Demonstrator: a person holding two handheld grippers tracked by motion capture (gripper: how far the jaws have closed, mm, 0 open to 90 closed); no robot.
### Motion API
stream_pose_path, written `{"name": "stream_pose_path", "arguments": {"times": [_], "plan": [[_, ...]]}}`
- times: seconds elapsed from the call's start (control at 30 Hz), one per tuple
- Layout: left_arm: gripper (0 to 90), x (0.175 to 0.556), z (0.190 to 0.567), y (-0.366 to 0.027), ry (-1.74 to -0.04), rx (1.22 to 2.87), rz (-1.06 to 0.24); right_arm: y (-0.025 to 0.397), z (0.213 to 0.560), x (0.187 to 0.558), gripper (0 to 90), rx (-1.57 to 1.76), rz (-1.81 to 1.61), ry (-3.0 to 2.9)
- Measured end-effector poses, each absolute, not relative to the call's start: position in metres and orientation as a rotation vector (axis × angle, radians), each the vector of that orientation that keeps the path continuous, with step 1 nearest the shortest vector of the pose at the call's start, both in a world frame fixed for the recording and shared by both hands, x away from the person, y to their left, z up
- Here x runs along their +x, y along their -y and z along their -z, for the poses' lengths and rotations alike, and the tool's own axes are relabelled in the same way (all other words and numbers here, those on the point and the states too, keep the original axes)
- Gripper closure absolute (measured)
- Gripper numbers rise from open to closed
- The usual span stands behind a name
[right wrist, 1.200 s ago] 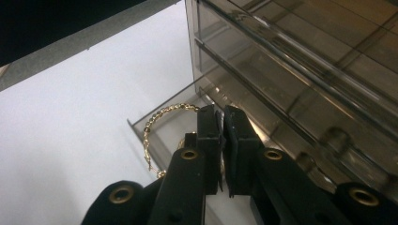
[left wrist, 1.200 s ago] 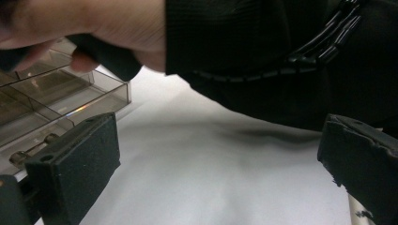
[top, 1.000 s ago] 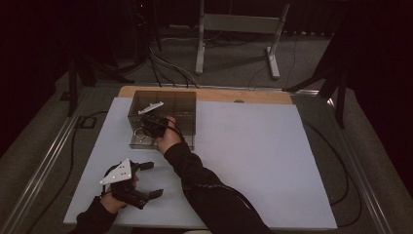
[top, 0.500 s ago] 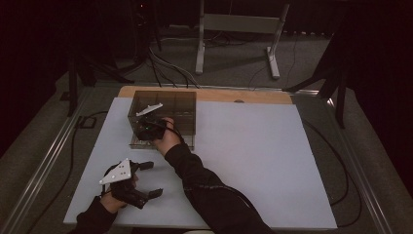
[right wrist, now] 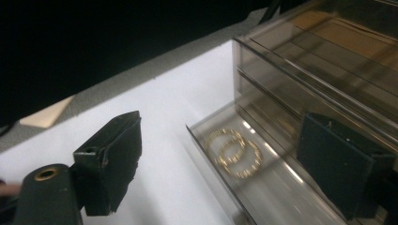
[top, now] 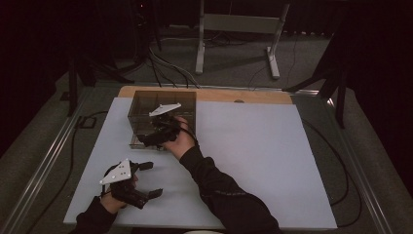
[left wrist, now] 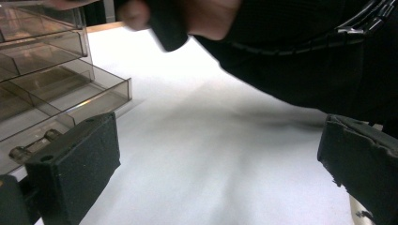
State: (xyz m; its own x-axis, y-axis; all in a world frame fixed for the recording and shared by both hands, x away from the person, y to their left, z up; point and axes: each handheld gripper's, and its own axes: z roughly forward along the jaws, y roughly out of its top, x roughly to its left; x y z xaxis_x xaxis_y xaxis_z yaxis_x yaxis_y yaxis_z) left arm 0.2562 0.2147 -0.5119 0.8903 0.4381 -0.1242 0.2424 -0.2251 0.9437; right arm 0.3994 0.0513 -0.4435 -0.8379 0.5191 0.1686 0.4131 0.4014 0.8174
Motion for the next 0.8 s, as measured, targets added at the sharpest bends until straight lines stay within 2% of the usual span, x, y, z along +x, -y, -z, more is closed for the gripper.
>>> {"name": "stream_pose_path", "arguments": {"times": [0.17,0.43,0.8], "plan": [[0.5,0.255,0.512,-0.214,-0.514,1.818,-0.202,-0.028,0.438,0.391,1.7,0.767,-1.383,-2.568],[0.5,0.254,0.512,-0.213,-0.516,1.826,-0.204,0.024,0.433,0.376,1.7,0.769,-1.393,-2.520],[0.5,0.255,0.514,-0.212,-0.518,1.837,-0.200,0.094,0.444,0.359,1.6,0.850,-1.364,-2.450]]}}
